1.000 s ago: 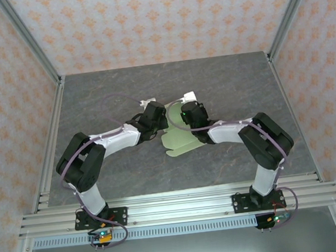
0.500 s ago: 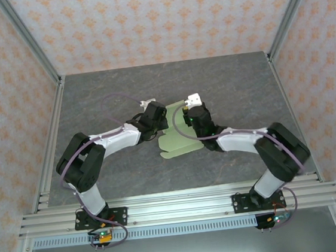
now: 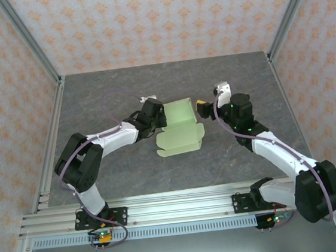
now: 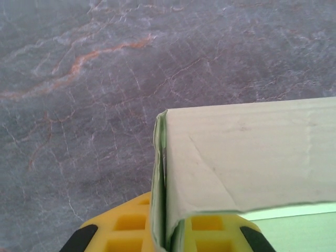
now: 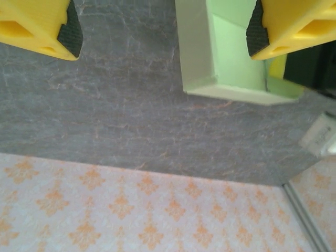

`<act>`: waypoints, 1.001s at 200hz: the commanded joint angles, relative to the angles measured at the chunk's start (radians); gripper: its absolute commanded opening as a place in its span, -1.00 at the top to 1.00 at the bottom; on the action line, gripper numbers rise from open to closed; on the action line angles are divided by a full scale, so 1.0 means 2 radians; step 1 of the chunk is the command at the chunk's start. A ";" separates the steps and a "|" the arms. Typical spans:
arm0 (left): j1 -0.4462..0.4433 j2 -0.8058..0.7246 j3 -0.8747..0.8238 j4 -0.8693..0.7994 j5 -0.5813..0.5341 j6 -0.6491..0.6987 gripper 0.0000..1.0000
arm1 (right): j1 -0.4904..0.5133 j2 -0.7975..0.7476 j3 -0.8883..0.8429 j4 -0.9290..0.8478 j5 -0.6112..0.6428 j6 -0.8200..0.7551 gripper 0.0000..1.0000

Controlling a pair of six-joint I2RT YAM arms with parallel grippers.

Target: Fold the paper box

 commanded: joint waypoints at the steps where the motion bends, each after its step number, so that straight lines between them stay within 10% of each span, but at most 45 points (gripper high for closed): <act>1: 0.009 -0.031 -0.010 0.033 0.032 0.045 1.00 | -0.009 0.035 0.043 -0.115 -0.143 -0.071 -0.68; 123: 0.021 -0.016 -0.018 0.098 0.165 0.141 1.00 | -0.011 0.177 0.172 -0.318 -0.204 -0.209 -0.43; 200: 0.025 -0.004 -0.008 0.096 0.172 0.132 1.00 | -0.011 0.172 0.143 -0.236 -0.205 -0.133 0.36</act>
